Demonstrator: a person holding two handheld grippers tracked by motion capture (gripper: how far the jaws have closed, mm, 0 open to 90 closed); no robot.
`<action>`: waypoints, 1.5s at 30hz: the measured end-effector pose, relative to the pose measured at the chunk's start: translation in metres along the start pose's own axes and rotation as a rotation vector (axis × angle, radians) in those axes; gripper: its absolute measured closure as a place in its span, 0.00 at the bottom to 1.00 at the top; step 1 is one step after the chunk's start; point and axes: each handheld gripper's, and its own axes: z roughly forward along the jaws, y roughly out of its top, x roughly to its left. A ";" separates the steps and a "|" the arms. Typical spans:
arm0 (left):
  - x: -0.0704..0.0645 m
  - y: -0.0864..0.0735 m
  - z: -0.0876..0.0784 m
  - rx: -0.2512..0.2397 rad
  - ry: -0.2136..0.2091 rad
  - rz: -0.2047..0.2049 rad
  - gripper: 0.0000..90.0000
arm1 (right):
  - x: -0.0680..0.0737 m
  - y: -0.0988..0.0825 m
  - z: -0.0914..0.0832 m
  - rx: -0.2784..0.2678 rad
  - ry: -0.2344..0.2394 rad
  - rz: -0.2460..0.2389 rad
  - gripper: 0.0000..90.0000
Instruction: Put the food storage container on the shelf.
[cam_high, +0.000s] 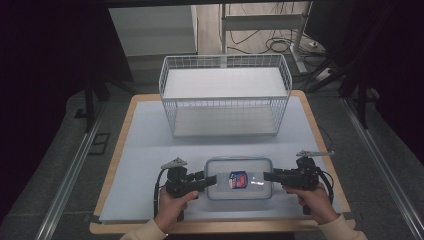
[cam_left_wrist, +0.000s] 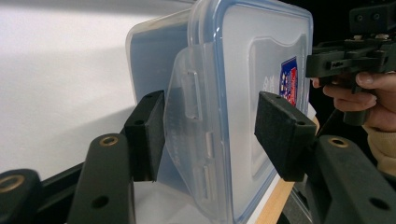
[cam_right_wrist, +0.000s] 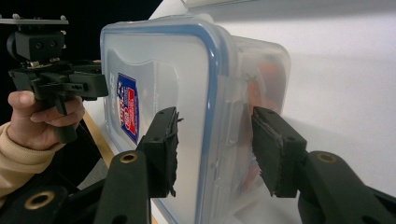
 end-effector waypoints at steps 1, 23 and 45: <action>0.000 0.000 0.000 -0.003 0.001 -0.001 0.50 | 0.000 0.000 0.000 -0.003 0.000 -0.004 0.59; -0.003 0.021 -0.014 -0.039 0.007 0.048 0.50 | 0.013 0.019 -0.002 -0.058 0.006 -0.065 0.59; -0.013 0.066 -0.037 -0.089 0.016 0.091 0.50 | 0.037 0.065 -0.009 -0.108 0.007 -0.139 0.59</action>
